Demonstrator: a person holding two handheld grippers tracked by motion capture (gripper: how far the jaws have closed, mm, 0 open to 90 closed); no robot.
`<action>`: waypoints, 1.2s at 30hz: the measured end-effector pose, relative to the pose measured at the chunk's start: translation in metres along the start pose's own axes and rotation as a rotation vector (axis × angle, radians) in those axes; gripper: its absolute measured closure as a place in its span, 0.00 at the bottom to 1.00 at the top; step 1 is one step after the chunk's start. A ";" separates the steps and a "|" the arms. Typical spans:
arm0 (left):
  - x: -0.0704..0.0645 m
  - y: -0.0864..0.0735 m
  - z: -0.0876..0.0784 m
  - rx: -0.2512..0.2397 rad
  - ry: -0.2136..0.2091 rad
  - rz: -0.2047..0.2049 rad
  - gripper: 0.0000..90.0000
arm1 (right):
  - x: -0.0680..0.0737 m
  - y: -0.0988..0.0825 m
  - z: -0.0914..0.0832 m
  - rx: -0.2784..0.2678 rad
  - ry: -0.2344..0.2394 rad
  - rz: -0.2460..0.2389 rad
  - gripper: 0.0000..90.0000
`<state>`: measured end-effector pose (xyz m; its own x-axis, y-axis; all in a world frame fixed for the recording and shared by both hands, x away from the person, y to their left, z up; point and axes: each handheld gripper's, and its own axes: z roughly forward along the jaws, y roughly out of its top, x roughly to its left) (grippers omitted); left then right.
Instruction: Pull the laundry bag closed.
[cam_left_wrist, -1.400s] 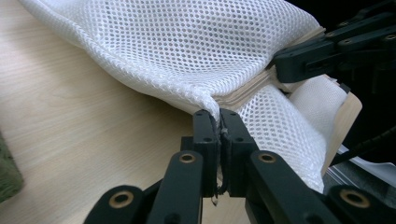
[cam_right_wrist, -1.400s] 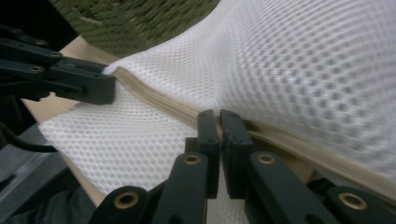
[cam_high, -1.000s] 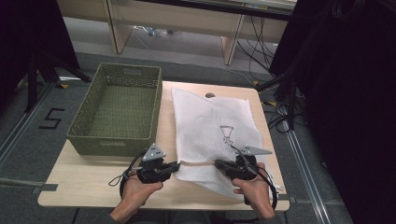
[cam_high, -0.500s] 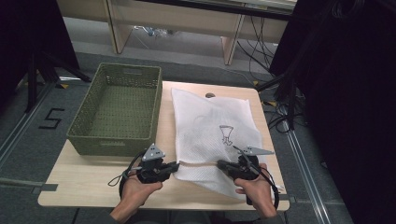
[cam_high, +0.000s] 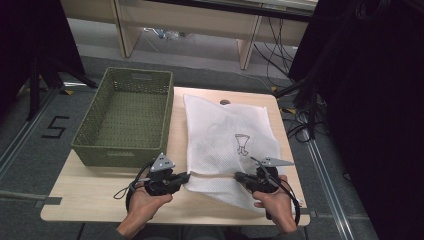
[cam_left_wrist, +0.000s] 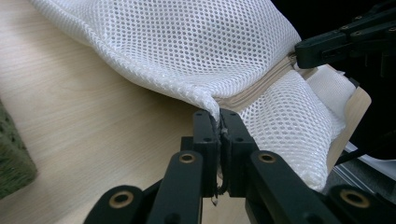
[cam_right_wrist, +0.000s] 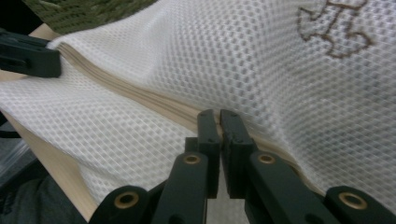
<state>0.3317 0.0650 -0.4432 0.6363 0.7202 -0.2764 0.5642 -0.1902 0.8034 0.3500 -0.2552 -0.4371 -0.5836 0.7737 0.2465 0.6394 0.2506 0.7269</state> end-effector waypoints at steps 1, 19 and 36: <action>0.001 0.000 -0.001 0.001 -0.001 -0.001 0.95 | -0.002 -0.001 -0.001 0.004 -0.004 0.007 0.98; 0.005 -0.002 -0.002 0.007 0.007 0.002 0.95 | -0.028 -0.014 -0.012 0.031 -0.041 0.060 0.98; 0.007 -0.003 -0.003 0.013 0.013 0.007 0.95 | -0.041 -0.021 -0.018 0.059 -0.068 0.080 0.98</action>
<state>0.3325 0.0725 -0.4458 0.6333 0.7276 -0.2636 0.5665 -0.2038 0.7985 0.3517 -0.3023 -0.4508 -0.4952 0.8300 0.2566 0.7120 0.2184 0.6674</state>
